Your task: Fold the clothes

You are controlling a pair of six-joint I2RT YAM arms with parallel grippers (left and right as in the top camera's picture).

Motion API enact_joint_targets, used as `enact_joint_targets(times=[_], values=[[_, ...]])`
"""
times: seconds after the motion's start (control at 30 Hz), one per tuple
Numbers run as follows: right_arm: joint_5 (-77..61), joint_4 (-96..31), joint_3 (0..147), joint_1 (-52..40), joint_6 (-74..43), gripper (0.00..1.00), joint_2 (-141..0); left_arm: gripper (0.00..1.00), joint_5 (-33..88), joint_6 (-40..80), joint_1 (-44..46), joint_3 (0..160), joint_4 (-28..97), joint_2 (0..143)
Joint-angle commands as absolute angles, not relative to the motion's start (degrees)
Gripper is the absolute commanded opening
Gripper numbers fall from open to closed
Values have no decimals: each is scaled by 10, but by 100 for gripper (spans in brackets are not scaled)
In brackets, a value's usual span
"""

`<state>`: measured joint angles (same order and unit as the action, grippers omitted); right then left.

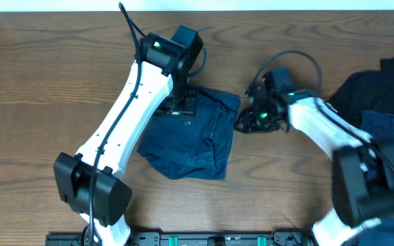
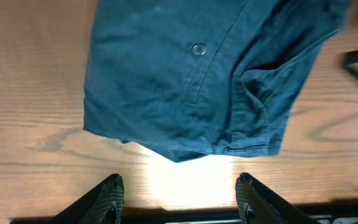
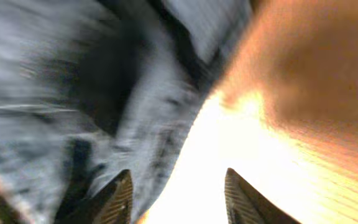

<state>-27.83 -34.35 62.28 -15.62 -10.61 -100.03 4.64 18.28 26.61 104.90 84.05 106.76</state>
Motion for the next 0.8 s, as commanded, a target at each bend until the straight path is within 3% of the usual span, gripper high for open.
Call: enact_joint_targets(times=[0.0, 0.47, 0.5, 0.6, 0.63, 0.77], values=[[-302, -336, 625, -163, -103, 50, -938, 60, 34, 176, 260, 1012, 820, 1071], [-205, -264, 625, -253, -181, 51, -1021, 59, 41, 176, 213, 770, 599, 1071], [-194, -260, 625, -254, -186, 47, -1027, 59, 44, 175, 208, 761, 589, 1071], [-163, -246, 625, -248, -189, 6, -1037, 59, 54, 165, 202, 739, 564, 1071], [-150, -245, 625, -240, -189, 1, -1036, 59, 56, 165, 201, 733, 558, 1071], [-139, -256, 626, -197, -189, 1, -1024, 59, 56, 165, 202, 722, 549, 1071]])
